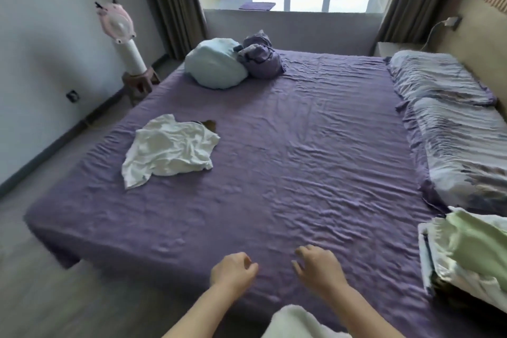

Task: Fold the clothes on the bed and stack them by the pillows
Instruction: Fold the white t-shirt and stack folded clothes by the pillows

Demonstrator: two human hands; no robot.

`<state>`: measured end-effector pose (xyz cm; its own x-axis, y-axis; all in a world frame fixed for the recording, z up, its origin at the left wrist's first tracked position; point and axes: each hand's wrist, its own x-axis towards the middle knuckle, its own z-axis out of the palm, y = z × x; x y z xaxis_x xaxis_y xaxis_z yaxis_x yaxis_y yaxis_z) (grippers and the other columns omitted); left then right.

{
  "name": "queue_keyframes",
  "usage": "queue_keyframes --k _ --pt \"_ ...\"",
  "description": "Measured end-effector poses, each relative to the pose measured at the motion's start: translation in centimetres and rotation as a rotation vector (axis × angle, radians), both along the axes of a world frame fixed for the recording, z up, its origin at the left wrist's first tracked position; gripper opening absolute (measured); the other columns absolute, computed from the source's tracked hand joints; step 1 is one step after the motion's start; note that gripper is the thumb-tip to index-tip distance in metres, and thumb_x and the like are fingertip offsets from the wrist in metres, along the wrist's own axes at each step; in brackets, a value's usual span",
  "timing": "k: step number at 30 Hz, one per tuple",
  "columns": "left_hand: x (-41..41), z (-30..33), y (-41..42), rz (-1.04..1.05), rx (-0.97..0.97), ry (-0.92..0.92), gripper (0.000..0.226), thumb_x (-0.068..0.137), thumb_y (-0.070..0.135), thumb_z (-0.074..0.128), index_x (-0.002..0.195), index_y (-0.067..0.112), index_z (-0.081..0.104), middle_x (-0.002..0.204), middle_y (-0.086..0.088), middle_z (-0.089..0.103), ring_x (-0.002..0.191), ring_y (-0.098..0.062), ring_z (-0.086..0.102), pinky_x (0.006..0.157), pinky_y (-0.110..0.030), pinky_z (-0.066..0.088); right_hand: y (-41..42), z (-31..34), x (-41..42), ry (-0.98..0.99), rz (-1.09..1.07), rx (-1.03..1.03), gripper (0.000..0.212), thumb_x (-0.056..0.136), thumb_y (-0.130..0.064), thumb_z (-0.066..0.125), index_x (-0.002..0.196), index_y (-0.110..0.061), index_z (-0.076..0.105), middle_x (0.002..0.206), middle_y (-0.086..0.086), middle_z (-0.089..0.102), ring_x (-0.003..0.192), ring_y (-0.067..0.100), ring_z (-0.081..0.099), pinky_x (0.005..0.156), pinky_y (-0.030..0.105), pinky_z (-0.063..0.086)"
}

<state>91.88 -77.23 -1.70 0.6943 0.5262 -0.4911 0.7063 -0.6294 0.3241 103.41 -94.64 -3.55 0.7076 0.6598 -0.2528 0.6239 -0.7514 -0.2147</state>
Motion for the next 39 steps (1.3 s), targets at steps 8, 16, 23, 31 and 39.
queue_keyframes --k 8,16,23,31,39 --pt "-16.8 -0.3 10.6 0.196 0.035 0.002 0.036 0.087 0.056 0.047 0.103 0.029 0.063 0.11 0.009 0.067 0.103 -0.014 0.061 0.082 -0.024 0.045 14.0 -0.8 -14.2 0.087 0.181 0.033 0.037 0.091 -0.048 0.041 0.116 -0.025 0.055 0.118 -0.003 0.061 0.112 0.022 0.055 0.09 0.032 0.039" --pt "-23.8 -0.5 18.9 0.406 0.031 -0.011 0.034 0.085 0.058 0.047 0.092 0.03 0.063 0.103 0.011 0.068 0.099 -0.014 0.062 0.079 -0.025 0.045 23.9 0.0 -19.0 0.115 0.298 -0.02 0.036 0.088 -0.054 0.04 0.098 -0.023 0.057 0.11 -0.001 0.063 0.102 0.025 0.059 0.083 0.033 0.042" --pt "-21.5 -2.1 25.1 0.38 -0.024 0.044 0.032 0.084 0.059 0.045 0.089 0.032 0.061 0.102 0.011 0.067 0.096 -0.012 0.062 0.072 -0.023 0.041 30.5 -1.1 -15.5 0.134 0.277 -0.043 0.038 0.091 -0.051 0.037 0.109 -0.025 0.059 0.113 -0.004 0.063 0.107 0.022 0.058 0.087 0.03 0.04" --pt "-14.3 -3.2 37.5 0.359 -0.041 0.088 0.038 0.083 0.062 0.046 0.098 0.03 0.061 0.111 0.012 0.065 0.105 -0.011 0.06 0.085 -0.022 0.044 41.4 -2.7 -8.0 0.202 0.218 -0.119 0.029 0.092 -0.048 0.037 0.104 -0.028 0.054 0.119 -0.003 0.059 0.113 0.022 0.054 0.087 0.026 0.038" --pt "-8.4 -3.5 46.8 0.337 -0.064 0.141 0.037 0.085 0.059 0.045 0.103 0.03 0.062 0.114 0.01 0.064 0.107 -0.013 0.059 0.086 -0.024 0.042 49.7 -2.1 -0.7 0.186 0.201 -0.157 0.026 0.093 -0.045 0.038 0.095 -0.024 0.053 0.107 -0.003 0.059 0.107 0.021 0.055 0.084 0.028 0.037"
